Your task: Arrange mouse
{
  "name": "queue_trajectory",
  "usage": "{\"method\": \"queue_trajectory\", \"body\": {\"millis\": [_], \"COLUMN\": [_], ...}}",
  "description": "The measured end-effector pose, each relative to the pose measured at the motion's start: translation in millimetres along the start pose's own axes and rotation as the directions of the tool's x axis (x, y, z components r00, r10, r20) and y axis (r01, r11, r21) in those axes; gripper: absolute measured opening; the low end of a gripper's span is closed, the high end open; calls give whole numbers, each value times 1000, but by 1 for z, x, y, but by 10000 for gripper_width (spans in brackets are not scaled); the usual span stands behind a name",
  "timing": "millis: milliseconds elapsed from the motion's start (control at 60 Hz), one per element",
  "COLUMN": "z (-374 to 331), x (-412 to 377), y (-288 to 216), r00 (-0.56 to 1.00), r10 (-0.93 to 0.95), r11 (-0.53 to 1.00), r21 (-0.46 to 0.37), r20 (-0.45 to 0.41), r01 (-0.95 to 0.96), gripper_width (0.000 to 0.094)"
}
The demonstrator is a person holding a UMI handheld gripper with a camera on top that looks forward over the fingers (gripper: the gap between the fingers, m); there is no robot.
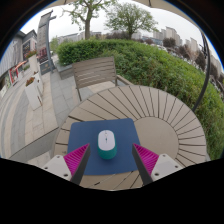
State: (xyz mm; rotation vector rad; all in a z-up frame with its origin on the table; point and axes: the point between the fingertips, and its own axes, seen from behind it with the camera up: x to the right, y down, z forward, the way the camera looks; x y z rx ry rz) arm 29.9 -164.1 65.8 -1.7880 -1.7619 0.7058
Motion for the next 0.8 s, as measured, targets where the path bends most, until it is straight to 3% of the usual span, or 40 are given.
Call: {"method": "queue_trajectory", "body": {"millis": [150, 350, 633, 800], "z": [-106, -188, -193, -188], "x": [19, 36, 67, 66], "y": [25, 26, 15, 35], "r00": [997, 995, 991, 998], "r10": [-35, -42, -31, -3], "r11": [987, 990, 996, 991], "r21": [-161, -137, -82, -134], "r20": [-63, -95, -128, -66], "r01": [24, 29, 20, -6], "gripper_width": [860, 852, 850, 849]}}
